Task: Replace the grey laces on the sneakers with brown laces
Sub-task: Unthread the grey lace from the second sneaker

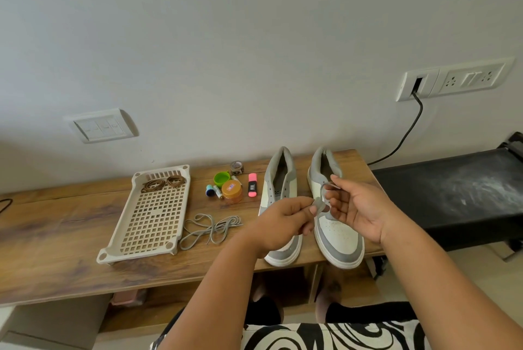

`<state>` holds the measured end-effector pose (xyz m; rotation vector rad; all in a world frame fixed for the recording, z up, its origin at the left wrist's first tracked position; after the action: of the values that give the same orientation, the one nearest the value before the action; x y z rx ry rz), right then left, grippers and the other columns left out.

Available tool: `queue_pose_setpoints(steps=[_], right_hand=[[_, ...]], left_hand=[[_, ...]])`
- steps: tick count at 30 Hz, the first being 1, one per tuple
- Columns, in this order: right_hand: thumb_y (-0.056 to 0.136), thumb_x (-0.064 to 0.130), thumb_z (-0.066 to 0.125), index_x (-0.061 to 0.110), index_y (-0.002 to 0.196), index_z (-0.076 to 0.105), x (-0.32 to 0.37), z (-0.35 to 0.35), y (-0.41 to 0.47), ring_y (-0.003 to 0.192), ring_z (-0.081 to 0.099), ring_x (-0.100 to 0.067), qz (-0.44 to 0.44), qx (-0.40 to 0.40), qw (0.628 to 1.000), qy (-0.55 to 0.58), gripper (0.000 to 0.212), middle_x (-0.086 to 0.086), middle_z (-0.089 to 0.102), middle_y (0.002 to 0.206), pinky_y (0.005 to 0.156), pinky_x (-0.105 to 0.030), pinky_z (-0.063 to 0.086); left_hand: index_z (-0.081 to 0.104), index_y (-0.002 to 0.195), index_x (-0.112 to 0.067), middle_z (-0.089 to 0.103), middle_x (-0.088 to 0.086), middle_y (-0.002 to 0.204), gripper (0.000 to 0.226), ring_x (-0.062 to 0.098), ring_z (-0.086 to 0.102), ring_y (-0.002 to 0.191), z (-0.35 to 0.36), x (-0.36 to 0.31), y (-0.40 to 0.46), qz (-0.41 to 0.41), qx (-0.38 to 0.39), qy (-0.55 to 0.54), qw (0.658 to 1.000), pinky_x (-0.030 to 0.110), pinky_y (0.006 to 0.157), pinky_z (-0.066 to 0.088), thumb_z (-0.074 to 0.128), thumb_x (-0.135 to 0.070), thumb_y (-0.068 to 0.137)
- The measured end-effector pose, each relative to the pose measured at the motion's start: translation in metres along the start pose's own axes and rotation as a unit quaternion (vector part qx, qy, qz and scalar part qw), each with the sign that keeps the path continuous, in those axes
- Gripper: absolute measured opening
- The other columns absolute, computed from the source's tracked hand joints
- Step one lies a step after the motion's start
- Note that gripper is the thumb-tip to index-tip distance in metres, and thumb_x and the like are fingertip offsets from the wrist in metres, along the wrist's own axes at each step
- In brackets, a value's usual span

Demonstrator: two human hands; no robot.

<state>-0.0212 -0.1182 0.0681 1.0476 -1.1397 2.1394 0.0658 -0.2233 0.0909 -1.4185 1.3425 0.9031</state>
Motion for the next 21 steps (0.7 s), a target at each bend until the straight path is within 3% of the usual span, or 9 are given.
queue_pose_setpoints(steps=[3,5,8,11,13,16,21], right_hand=[[0.098,0.027,0.057,0.010,0.105,0.064,0.006,-0.002,0.001,0.077,0.065,-0.017,-0.060,-0.043,0.994,-0.077,0.020,-0.006,0.071,0.086,0.074,-0.030,0.051],[0.098,0.028,0.056,0.020,0.110,0.065,0.019,-0.006,-0.002,0.095,0.065,-0.017,-0.136,-0.093,0.970,-0.181,0.017,-0.003,0.070,0.107,0.085,-0.035,0.050],[0.101,0.013,0.049,0.032,0.113,0.067,0.032,0.009,-0.011,0.111,0.059,-0.004,-0.224,-0.038,0.935,-0.271,0.028,0.007,0.065,0.119,0.094,-0.024,0.048],[0.102,-0.002,0.038,0.018,0.122,0.064,0.023,0.034,-0.017,0.110,0.064,-0.003,-0.204,0.090,0.954,-0.199,0.038,0.003,0.067,0.122,0.091,-0.016,0.050],[0.102,-0.003,0.034,0.009,0.125,0.061,0.015,0.042,-0.017,0.113,0.064,-0.011,-0.176,0.127,0.966,-0.143,0.037,-0.006,0.068,0.122,0.096,-0.022,0.051],[0.102,-0.001,0.037,0.005,0.119,0.062,0.004,0.050,-0.016,0.104,0.068,-0.019,-0.130,0.153,0.977,-0.075,0.032,-0.013,0.069,0.113,0.093,-0.028,0.055],[0.098,-0.005,0.044,0.003,0.115,0.062,-0.005,0.055,-0.016,0.091,0.071,-0.020,-0.094,0.150,0.984,-0.017,0.026,-0.015,0.072,0.099,0.081,-0.028,0.059]], left_hand=[[0.060,0.101,-0.005,0.045,-0.002,0.064,0.025,0.006,0.034,0.055,-0.003,0.001,-0.001,-0.013,-0.007,-0.093,0.996,0.012,0.049,0.030,0.040,-0.018,0.107],[0.063,0.116,-0.003,0.045,-0.005,0.064,0.031,0.006,0.030,0.055,-0.009,0.006,0.000,-0.023,-0.023,-0.141,0.989,0.014,0.048,0.025,0.040,-0.021,0.106],[0.069,0.114,-0.009,0.042,-0.004,0.064,0.032,0.007,0.026,0.056,-0.013,0.005,0.001,-0.021,-0.028,-0.219,0.975,0.013,0.046,0.021,0.040,-0.021,0.106],[0.077,0.090,-0.024,0.040,-0.003,0.065,0.040,0.005,0.026,0.054,-0.014,0.000,-0.001,-0.010,-0.023,-0.286,0.958,0.013,0.044,0.019,0.040,-0.019,0.105],[0.076,0.094,-0.022,0.040,-0.003,0.066,0.037,0.004,0.026,0.053,-0.015,-0.001,-0.001,-0.006,-0.022,-0.312,0.950,0.012,0.043,0.019,0.040,-0.018,0.105],[0.068,0.107,-0.011,0.041,-0.003,0.066,0.029,0.004,0.026,0.053,-0.017,0.001,0.000,-0.007,-0.029,-0.325,0.945,0.012,0.043,0.021,0.040,-0.019,0.105],[0.056,0.098,-0.013,0.044,-0.004,0.066,0.018,0.004,0.028,0.052,-0.021,0.003,0.002,-0.003,-0.061,-0.321,0.945,0.013,0.044,0.023,0.041,-0.020,0.105]])
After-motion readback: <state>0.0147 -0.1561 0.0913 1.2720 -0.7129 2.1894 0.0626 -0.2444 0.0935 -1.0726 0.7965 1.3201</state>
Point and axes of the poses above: each hand's wrist, its own y-axis towards the middle knuckle, its own z-axis out of the palm, x = y × z, the point moved 8 cm from there along y, towards the middle knuckle
